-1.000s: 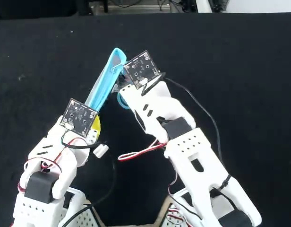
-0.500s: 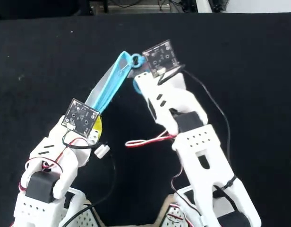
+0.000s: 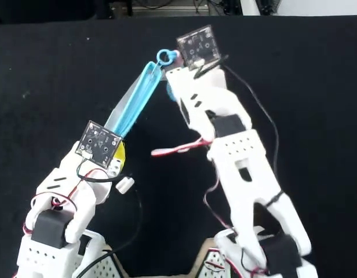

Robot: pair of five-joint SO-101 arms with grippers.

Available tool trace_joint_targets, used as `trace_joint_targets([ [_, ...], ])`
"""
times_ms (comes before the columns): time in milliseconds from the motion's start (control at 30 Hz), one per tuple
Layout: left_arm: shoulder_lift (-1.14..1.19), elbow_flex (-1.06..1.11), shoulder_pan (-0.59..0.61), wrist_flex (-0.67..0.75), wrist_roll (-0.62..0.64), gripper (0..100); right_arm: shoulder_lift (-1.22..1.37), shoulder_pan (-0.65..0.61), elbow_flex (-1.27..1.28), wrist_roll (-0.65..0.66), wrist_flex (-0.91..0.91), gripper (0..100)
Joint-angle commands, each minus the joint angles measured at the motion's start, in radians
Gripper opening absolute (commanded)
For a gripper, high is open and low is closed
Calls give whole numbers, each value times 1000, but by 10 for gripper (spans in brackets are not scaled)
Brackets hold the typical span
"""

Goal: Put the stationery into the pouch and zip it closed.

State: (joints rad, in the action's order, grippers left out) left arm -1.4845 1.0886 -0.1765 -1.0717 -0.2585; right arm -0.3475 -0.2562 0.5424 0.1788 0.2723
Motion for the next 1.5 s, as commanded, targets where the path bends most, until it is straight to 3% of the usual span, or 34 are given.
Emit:
trace_joint_targets([
  [0,9,-47,12,-14,-2,30,53,98,-116,-14,-20,11],
  [367,9,-47,12,-12,-2,30,41,94,-110,-14,77,15],
  [467,9,-47,12,-11,-2,30,-41,48,-114,-12,224,43],
  [667,9,-50,12,-5,-2,30,-305,-115,-111,-12,651,265],
  [833,8,-81,19,-5,-3,30,-533,-167,-108,-12,845,268],
  [1000,8,-206,154,-3,-3,30,-736,-167,-96,-12,962,268],
  [1133,8,-306,271,28,0,30,-851,-118,42,-11,944,175],
  [1267,8,-361,377,135,3,30,-924,-12,285,-11,786,31],
  [1467,15,-323,415,235,5,30,-972,54,645,-20,569,56],
])
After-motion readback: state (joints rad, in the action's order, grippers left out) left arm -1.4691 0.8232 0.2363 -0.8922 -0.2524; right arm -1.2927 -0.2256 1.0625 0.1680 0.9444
